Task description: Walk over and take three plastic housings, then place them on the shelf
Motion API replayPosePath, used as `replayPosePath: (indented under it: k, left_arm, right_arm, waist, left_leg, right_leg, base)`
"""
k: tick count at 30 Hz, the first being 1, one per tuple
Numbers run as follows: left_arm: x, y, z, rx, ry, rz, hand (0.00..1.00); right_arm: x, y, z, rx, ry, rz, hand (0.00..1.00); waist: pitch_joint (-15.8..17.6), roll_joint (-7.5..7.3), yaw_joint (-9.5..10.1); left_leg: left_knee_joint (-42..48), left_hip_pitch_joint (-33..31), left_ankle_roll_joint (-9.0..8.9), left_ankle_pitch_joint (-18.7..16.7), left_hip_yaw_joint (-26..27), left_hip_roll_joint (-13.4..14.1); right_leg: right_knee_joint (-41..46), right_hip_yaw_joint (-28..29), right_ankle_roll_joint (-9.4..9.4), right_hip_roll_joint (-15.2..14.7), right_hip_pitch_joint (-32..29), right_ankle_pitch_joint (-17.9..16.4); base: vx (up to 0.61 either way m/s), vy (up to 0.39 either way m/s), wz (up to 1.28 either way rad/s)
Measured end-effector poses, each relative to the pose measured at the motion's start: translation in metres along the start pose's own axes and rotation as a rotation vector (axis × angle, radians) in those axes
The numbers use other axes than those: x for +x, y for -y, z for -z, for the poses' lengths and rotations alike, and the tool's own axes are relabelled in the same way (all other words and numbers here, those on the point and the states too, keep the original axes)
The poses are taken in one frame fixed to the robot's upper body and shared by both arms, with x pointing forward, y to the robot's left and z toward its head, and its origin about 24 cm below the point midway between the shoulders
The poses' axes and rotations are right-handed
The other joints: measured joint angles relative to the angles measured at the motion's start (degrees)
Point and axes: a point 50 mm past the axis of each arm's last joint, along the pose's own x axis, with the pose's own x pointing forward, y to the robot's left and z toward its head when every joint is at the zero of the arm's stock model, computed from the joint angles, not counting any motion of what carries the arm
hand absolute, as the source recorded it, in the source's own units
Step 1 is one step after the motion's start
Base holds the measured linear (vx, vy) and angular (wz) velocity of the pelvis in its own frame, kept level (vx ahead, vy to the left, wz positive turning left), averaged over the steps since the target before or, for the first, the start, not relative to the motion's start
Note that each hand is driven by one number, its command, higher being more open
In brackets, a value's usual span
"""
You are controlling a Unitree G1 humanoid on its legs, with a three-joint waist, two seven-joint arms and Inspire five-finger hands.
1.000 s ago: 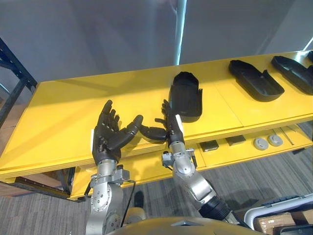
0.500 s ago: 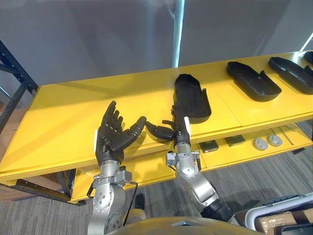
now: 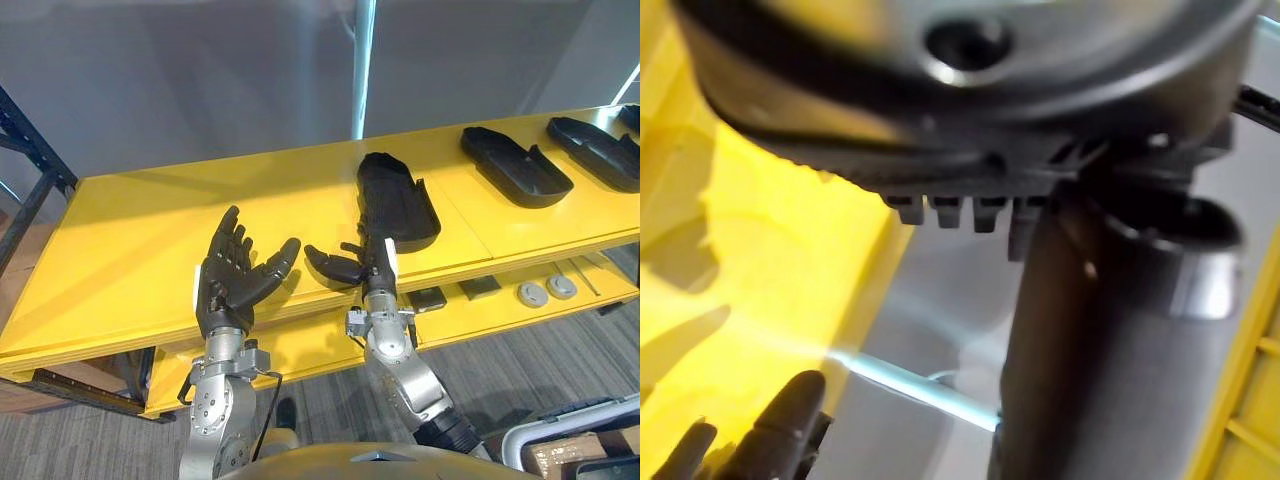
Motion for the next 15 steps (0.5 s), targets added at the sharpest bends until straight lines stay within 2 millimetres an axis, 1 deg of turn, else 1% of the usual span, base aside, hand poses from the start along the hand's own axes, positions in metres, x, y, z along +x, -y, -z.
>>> replayPosePath:
  k: [3,5,7,9,10,11,12,13,14,15]
  left_arm:
    - [0.0,-0.001,0.0,0.005,0.001,0.006,1.0]
    - [0.001,-0.003,-0.001,0.014,0.005,0.003,1.0]
    - [0.002,-0.009,-0.004,0.037,0.013,-0.004,1.0]
    - [0.003,-0.02,-0.01,0.067,0.034,-0.037,1.0]
    - [0.003,-0.022,-0.011,0.076,0.039,-0.044,1.0]
    - [0.004,-0.027,-0.014,0.092,0.047,-0.055,1.0]
    - [0.004,-0.029,-0.015,0.098,0.051,-0.061,1.0]
    - [0.005,-0.032,-0.017,0.107,0.058,-0.071,1.0]
    - [0.005,-0.036,-0.019,0.118,0.065,-0.077,1.0]
    - [0.005,-0.037,-0.02,0.121,0.067,-0.078,1.0]
  right_arm:
    - [0.0,0.002,-0.005,0.026,0.04,-0.073,1.0]
    - [-0.002,0.008,-0.015,0.042,0.097,-0.148,1.0]
    - [-0.01,0.019,-0.037,0.062,0.214,-0.212,1.0]
    - [-0.019,0.04,-0.068,0.113,0.375,-0.243,1.0]
    - [-0.021,0.048,-0.075,0.128,0.412,-0.243,1.0]
    - [-0.025,0.064,-0.087,0.144,0.475,-0.229,1.0]
    - [-0.027,0.072,-0.091,0.15,0.501,-0.218,1.0]
    - [-0.031,0.086,-0.096,0.155,0.534,-0.199,1.0]
    - [-0.036,0.102,-0.096,0.147,0.541,-0.177,1.0]
    - [-0.038,0.106,-0.095,0.14,0.537,-0.177,1.0]
  waist:
    - [0.0,-0.04,-0.05]
    - [0.0,-0.04,-0.09]
    - [0.0,-0.06,-0.27]
    - [-0.1,-0.14,-1.3]
    - [-0.1,-0.21,-1.6]
    - [-0.3,-0.44,-1.95]
    - [-0.4,-0.6,-2.25]
    - [-0.6,-0.98,-3.05]
    - [-0.9,-1.39,-3.41]
    - [-0.9,-1.48,-3.62]
  left_leg:
    - [0.0,0.0,0.0,0.0,0.0,0.0]
    - [0.0,0.0,-0.01,0.0,0.0,0.0]
    - [0.0,0.0,-0.05,-0.1,0.0,0.0]
    - [0.0,0.0,-0.08,-0.1,0.1,0.1]
    - [0.0,0.0,-0.07,-0.1,0.2,0.1]
    - [0.0,0.0,-0.11,-0.2,0.5,0.2]
    - [0.0,0.0,-0.1,-0.2,0.6,0.2]
    - [0.0,0.0,-0.06,-0.2,0.9,0.3]
    - [0.0,0.2,-0.11,-0.4,1.5,0.5]
    - [0.0,0.2,-0.12,-0.4,1.8,0.6]
  right_leg:
    - [-0.1,0.0,0.0,0.0,0.0,0.0]
    - [-0.1,0.1,0.01,0.0,0.0,0.0]
    - [-0.2,0.1,0.0,0.1,0.0,0.0]
    - [-0.5,0.7,0.02,0.2,0.0,0.1]
    - [-0.5,0.8,0.03,0.3,-0.1,0.1]
    - [-0.6,1.3,0.1,0.3,-0.3,0.2]
    - [-0.7,1.4,0.04,0.3,-0.3,0.3]
    - [-0.9,1.6,0.03,0.4,-0.4,0.4]
    - [-1.0,2.3,-0.09,0.5,-0.6,0.5]
    - [-1.0,2.6,-0.17,0.6,-0.8,0.5]
  base:
    - [0.0,0.0,0.0]
    - [0.0,0.0,0.0]
    - [0.0,0.0,0.0]
    - [0.0,0.0,-0.04]
    - [0.0,-0.001,-0.12]
    - [0.0,-0.003,-0.12]
    - [0.01,-0.007,-0.13]
    - [0.01,-0.009,-0.18]
    - [0.01,-0.014,-0.21]
    - [0.01,-0.02,-0.27]
